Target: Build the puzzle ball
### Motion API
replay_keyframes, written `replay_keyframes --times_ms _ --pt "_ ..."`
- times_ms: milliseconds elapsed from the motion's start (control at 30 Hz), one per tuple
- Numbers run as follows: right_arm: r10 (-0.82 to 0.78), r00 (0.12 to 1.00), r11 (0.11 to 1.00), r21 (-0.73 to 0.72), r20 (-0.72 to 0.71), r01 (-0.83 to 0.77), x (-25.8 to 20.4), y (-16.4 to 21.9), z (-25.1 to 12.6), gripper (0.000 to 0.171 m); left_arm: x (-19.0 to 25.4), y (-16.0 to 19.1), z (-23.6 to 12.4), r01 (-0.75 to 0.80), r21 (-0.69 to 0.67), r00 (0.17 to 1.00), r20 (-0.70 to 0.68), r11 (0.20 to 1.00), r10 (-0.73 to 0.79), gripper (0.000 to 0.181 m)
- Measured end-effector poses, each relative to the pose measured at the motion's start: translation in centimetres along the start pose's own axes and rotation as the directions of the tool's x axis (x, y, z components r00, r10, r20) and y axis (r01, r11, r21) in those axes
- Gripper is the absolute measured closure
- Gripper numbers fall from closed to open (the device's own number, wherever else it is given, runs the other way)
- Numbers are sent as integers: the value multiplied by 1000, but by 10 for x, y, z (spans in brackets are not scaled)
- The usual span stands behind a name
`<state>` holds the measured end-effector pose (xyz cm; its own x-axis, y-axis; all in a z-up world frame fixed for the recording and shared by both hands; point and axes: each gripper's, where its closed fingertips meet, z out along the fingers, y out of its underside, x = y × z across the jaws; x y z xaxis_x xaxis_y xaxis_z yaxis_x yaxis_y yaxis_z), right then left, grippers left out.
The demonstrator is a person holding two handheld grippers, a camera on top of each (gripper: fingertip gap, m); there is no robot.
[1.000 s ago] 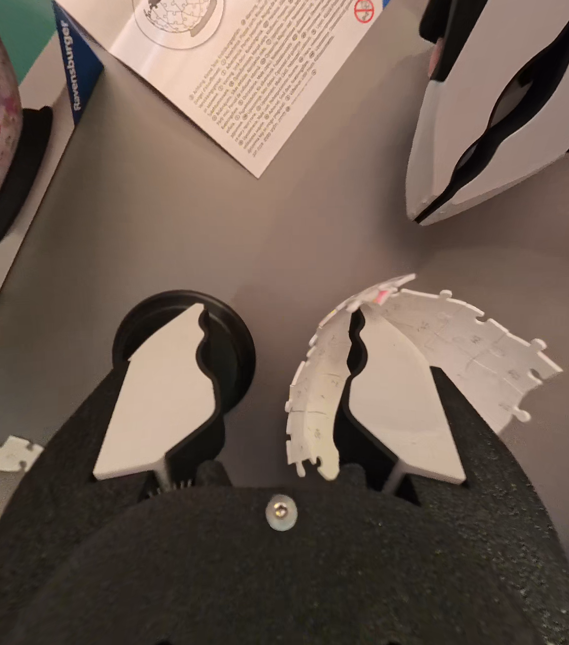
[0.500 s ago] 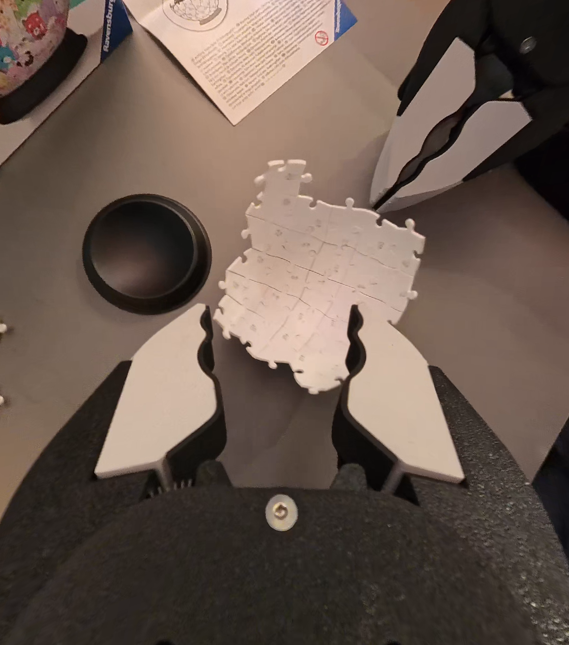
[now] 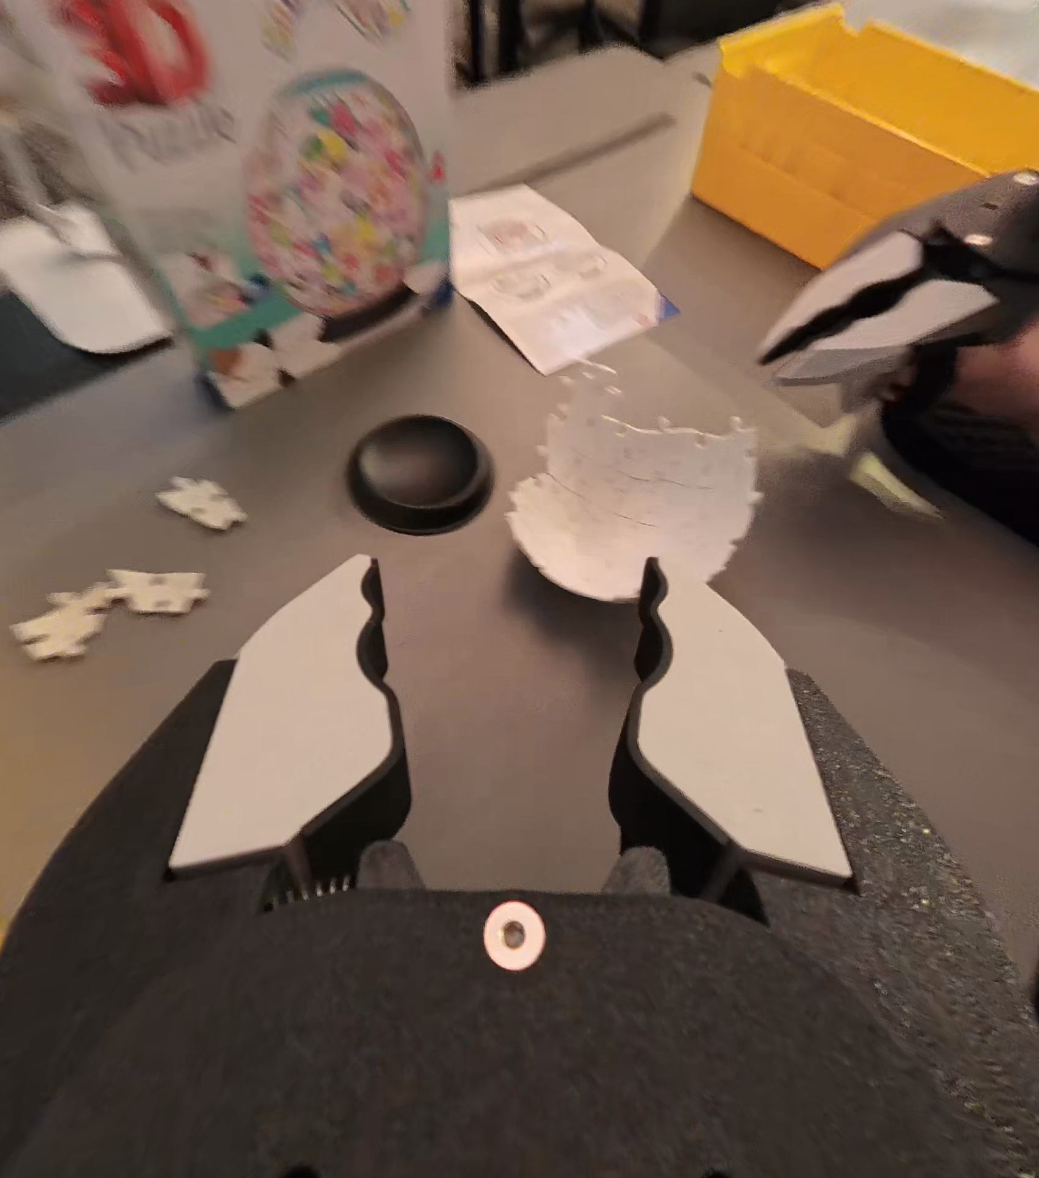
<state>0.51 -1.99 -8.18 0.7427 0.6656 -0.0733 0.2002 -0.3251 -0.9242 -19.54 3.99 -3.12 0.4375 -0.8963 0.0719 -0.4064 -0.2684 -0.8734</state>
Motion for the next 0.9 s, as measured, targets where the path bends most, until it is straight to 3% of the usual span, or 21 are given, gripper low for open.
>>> replay_keyframes --times_ms 133,233,267,433,533,667,900 --pt "-16 994 977 210 -105 38 -7 -38 -24 135 -35 -6 -45 -45 148 986 165 988 20 97" --pt "-46 991 939 332 -125 86 -17 -59 -32 102 -54 7 -65 -75 117 966 255 990 43 90" --pt "-50 994 932 353 -100 82 -23 -63 -31 100 -57 12 -69 -82 93 961 271 992 54 88" --pt "-94 990 950 287 -108 121 -22 -72 -13 106 -58 36 -64 -104 -35 951 290 994 109 104" --pt "-154 980 954 238 -123 180 -12 -82 -7 110 -56 42 -47 -33 -77 969 243 996 50 116" --pt "-204 975 958 188 -88 217 3 -91 2 111 -72 42 -26 61 -138 969 244 989 -26 117" --pt "-204 979 967 158 15 199 31 -71 22 117 -114 58 9 160 -267 919 391 950 -45 121"
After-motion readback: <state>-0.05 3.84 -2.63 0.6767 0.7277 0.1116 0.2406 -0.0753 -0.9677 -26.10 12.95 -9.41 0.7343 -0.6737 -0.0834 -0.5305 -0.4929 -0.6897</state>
